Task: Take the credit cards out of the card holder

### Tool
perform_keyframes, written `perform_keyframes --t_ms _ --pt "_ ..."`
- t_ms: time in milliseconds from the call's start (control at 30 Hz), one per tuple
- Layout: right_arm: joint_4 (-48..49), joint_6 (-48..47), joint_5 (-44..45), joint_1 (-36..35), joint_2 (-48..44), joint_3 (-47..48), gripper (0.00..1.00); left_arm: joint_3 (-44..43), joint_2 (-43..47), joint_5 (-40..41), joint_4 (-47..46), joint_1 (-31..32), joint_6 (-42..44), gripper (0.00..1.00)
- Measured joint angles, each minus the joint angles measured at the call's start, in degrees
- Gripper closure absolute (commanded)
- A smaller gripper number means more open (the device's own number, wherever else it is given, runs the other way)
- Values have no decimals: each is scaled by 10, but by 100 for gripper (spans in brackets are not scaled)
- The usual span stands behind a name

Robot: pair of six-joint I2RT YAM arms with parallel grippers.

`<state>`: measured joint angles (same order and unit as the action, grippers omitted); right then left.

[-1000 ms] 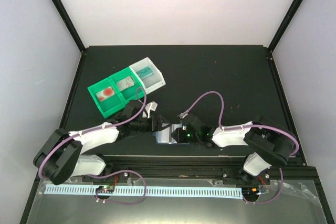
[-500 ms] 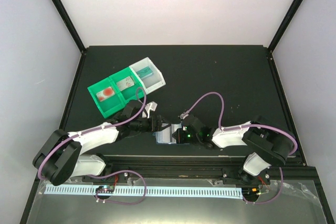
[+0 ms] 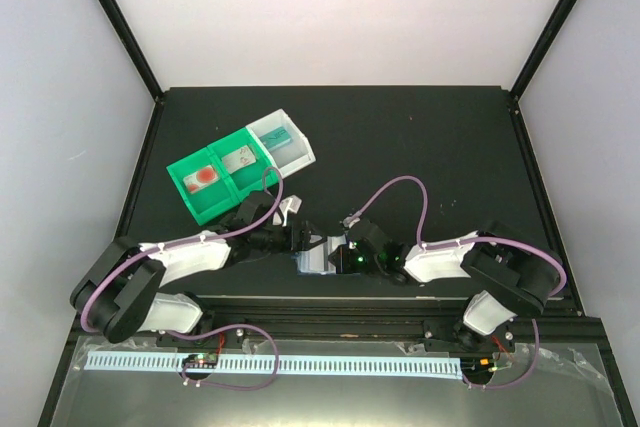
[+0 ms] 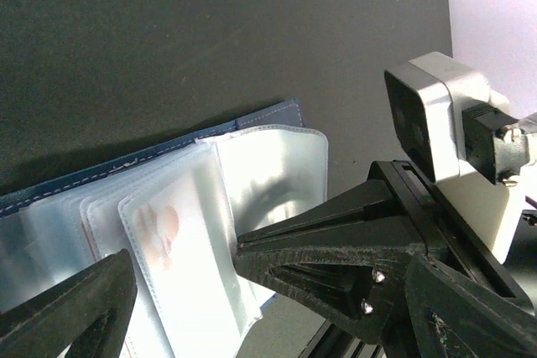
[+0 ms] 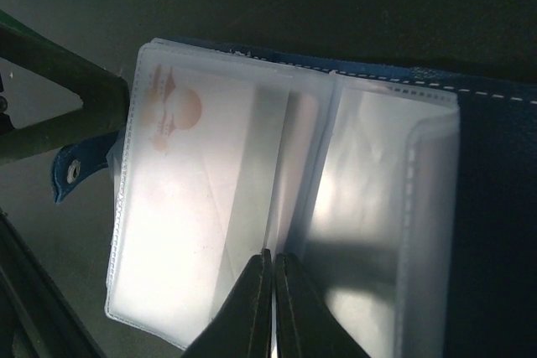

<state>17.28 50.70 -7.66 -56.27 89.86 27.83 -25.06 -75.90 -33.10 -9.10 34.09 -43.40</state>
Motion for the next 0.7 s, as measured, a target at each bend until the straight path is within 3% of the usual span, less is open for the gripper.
perform_keyframes --t_ms 700 --pt "2 5 1 0 0 -1 94 0 -20 -5 -22 0 0 10"
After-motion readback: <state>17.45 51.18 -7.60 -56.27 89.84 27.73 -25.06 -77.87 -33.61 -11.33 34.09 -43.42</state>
